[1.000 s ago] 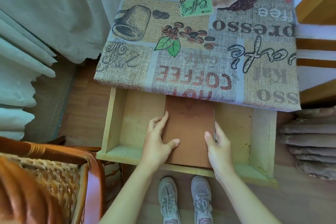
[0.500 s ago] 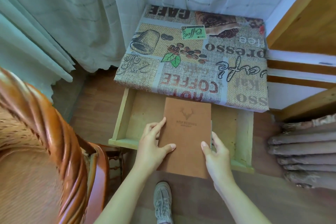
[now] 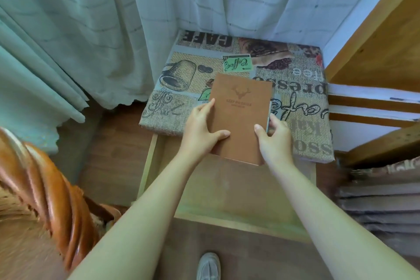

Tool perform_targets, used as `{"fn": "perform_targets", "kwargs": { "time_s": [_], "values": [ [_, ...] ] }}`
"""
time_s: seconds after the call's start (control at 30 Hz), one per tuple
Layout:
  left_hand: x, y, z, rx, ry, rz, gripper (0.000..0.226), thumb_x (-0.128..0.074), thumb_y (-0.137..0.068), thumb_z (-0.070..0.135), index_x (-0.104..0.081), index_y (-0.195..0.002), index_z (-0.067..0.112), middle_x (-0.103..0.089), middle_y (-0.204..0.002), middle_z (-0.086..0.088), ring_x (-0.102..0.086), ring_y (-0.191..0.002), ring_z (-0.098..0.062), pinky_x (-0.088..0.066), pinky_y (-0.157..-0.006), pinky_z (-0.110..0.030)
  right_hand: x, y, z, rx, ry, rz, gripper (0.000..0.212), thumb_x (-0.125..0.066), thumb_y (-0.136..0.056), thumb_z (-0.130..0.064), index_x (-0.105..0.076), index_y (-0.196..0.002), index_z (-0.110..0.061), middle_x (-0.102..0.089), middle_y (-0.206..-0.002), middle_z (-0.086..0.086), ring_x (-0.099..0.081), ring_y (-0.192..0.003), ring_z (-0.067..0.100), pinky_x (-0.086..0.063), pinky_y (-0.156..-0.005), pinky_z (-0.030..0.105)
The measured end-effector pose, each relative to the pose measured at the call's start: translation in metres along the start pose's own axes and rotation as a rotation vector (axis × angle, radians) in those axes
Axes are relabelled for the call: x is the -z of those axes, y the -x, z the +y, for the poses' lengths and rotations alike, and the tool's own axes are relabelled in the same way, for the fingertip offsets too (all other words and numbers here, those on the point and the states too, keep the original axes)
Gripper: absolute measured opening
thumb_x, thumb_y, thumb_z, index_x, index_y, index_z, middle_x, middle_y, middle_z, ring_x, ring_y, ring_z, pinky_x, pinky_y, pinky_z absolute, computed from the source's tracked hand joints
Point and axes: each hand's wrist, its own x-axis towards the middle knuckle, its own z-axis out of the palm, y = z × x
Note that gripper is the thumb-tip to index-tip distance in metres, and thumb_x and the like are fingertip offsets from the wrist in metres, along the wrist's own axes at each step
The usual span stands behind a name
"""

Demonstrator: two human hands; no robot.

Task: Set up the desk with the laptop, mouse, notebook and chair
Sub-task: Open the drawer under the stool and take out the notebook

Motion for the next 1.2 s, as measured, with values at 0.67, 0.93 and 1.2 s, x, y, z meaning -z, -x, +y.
{"fn": "perform_targets", "kwargs": {
  "time_s": [0.67, 0.93, 1.2],
  "values": [
    [-0.039, -0.064, -0.024, -0.155, -0.328, -0.179, 0.111, -0.064, -0.076, 0.062, 0.000, -0.153, 0.014, -0.001, -0.162, 0.001, 0.000, -0.148, -0.013, -0.005, -0.116, -0.025, -0.047, -0.058, 0.008, -0.040, 0.267, -0.008, 0.060, -0.041, -0.098, -0.016, -0.011, -0.150, -0.011, -0.007, -0.160, 0.006, -0.004, -0.144, 0.025, -0.008, -0.115, 0.037],
    [-0.042, -0.060, -0.022, -0.117, -0.294, -0.177, 0.104, -0.063, -0.081, 0.057, -0.001, -0.153, 0.012, 0.003, -0.162, 0.000, 0.006, -0.148, -0.012, 0.001, -0.115, -0.023, -0.042, -0.068, 0.001, -0.115, 0.089, 0.156, 0.055, -0.034, -0.091, 0.007, -0.039, -0.143, -0.012, -0.026, -0.155, 0.008, -0.025, -0.142, 0.022, -0.023, -0.109, 0.025],
    [-0.043, -0.045, -0.031, -0.166, -0.393, -0.191, 0.088, -0.047, -0.091, 0.057, -0.006, -0.153, 0.010, 0.005, -0.162, -0.002, 0.011, -0.147, -0.014, 0.001, -0.118, -0.028, -0.036, -0.047, 0.016, 0.315, 0.579, -0.103, 0.052, -0.037, -0.099, -0.030, -0.024, -0.148, -0.019, -0.009, -0.160, 0.006, -0.001, -0.147, 0.023, -0.006, -0.119, 0.043]
  ]
}}
